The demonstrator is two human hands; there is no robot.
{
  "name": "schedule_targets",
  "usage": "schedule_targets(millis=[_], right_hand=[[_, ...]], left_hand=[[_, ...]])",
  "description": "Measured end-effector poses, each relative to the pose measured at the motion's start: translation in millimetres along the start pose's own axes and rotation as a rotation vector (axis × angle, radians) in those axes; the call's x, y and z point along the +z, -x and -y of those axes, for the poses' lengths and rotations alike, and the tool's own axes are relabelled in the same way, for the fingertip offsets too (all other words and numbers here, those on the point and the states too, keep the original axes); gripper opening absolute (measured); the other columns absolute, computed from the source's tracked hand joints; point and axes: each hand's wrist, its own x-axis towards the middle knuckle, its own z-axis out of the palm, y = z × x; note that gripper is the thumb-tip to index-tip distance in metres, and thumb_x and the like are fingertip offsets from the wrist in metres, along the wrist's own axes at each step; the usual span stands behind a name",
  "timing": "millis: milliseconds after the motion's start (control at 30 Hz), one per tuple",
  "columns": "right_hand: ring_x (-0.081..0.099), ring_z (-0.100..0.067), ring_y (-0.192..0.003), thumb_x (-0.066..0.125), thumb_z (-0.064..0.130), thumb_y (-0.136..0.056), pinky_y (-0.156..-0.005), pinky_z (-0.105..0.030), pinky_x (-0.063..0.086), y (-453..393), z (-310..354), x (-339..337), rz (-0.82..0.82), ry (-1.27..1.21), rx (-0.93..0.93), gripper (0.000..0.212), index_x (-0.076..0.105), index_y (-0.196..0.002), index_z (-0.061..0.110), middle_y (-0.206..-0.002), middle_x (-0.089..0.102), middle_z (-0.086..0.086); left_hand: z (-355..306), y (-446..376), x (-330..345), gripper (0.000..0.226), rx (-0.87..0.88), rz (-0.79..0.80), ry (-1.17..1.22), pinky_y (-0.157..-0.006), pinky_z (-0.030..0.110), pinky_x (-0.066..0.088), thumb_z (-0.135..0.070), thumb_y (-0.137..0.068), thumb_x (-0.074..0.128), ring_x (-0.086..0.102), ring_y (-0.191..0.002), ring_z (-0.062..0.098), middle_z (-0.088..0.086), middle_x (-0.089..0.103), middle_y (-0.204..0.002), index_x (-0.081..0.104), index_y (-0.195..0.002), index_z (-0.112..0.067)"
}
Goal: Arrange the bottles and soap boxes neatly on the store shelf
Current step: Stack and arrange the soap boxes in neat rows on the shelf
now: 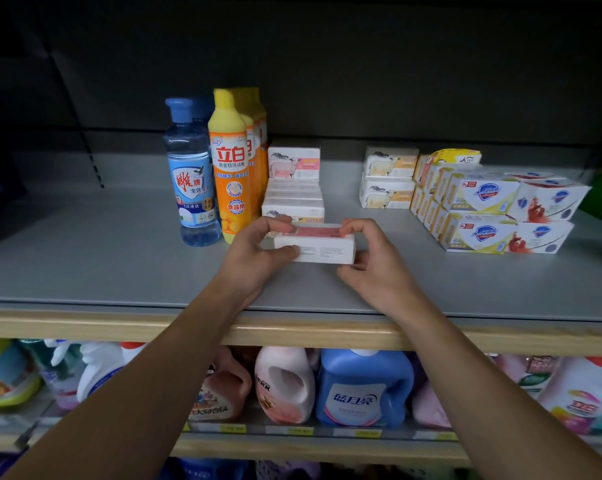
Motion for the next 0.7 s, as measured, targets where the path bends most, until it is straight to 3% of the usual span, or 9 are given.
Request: schedule_targets(millis=[100,167,233,300,400,467,567,633,700], right_hand=[[0.063,-0.007,-0.077,0.073,0.006,-0.079,-0.068,-0.014,0.047,0.0,0.6,-2.2,-0.090,0.056,0.002,0.044,0.055,-0.114,0.028,-0.102,0.063,0.013],[0.061,-0.001,-0.073,0.071,0.017,-0.084,-0.067,-0.011,0.045,0.3,1.9,-4.0,-0.153,0.023,0.032,0.035,0.058,-0.114,0.029,-0.103,0.064,0.021],[0.063,0.002,-0.075,0.068,0.025,-0.087,-0.070,-0.012,0.047,0.7,2.4,-5.3,-0.180,0.011,0.081,0.027,0.061,-0.113,0.027,-0.101,0.068,0.019],[0.064,0.001,-0.078,0.067,0.027,-0.087,-0.076,-0.020,0.050,0.5,1.6,-6.0,-0.183,0.013,0.140,0.021,0.064,-0.107,0.027,-0.093,0.071,0.015],[0.067,-0.007,-0.083,0.069,0.029,-0.081,-0.083,-0.035,0.055,0.6,0.7,-5.4,-0.167,0.049,0.238,0.018,0.065,-0.098,0.025,-0.088,0.072,0.009],[0.067,-0.009,-0.083,0.069,0.029,-0.079,-0.086,-0.039,0.054,-0.4,1.5,-5.8,-0.172,0.075,0.267,0.020,0.066,-0.098,0.024,-0.088,0.071,0.009],[0.063,-0.009,-0.096,0.072,0.024,-0.078,-0.094,-0.036,0.051,-2.4,5.6,-7.0,-0.196,0.098,0.233,0.040,0.060,-0.116,0.025,-0.105,0.066,0.013],[0.053,-0.016,-0.114,0.072,0.027,-0.078,-0.100,-0.033,0.044,-3.9,6.5,-7.4,-0.152,0.275,0.138,0.055,0.054,-0.130,0.025,-0.124,0.058,0.007],[0.045,-0.018,-0.121,0.071,0.034,-0.079,-0.098,-0.028,0.039,-6.7,9.4,-9.3,-0.071,0.477,0.014,0.057,0.053,-0.133,0.029,-0.129,0.054,0.006]], left_hand=[[-3.1,2.6,2.4,0.040,0.026,0.018,-0.039,-0.091,0.041,0.055,0.013,-0.073,0.073,0.062,-0.112,0.024,0.009,0.064,-0.121,0.067,-0.101,-0.015],[-6.7,5.7,4.6,0.039,0.025,0.045,-0.028,-0.068,0.034,0.058,0.012,-0.077,0.071,0.069,-0.085,0.025,0.010,0.068,-0.113,0.066,-0.105,-0.014],[-9.4,8.8,6.7,0.028,0.006,0.042,-0.074,-0.050,0.028,0.051,0.003,-0.085,0.067,0.064,-0.057,0.023,0.013,0.070,-0.102,0.065,-0.110,-0.011],[-8.8,9.4,7.9,0.024,0.006,0.032,-0.182,-0.044,0.026,0.047,-0.006,-0.090,0.066,0.060,-0.049,0.021,0.013,0.071,-0.093,0.065,-0.113,-0.011],[-9.3,9.5,11.5,0.035,-0.006,0.024,-0.294,-0.047,0.029,0.051,-0.008,-0.091,0.064,0.062,-0.053,0.024,0.009,0.070,-0.097,0.057,-0.123,-0.020],[-10.2,10.0,14.2,0.040,-0.008,0.027,-0.351,-0.050,0.030,0.054,-0.009,-0.092,0.062,0.064,-0.056,0.028,0.008,0.068,-0.104,0.052,-0.129,-0.023],[-12.6,10.7,15.4,0.046,0.004,0.025,-0.425,-0.054,0.031,0.056,-0.011,-0.092,0.063,0.067,-0.060,0.030,0.003,0.068,-0.113,0.050,-0.135,-0.020],[-15.4,10.1,10.5,0.052,0.031,0.025,-0.570,-0.065,0.032,0.057,-0.016,-0.090,0.065,0.070,-0.071,0.025,-0.006,0.064,-0.121,0.048,-0.139,-0.022],[-20.3,8.0,-0.2,0.055,0.114,0.028,-0.811,-0.075,0.027,0.051,-0.023,-0.088,0.067,0.068,-0.078,0.015,-0.012,0.061,-0.122,0.048,-0.139,-0.024]])
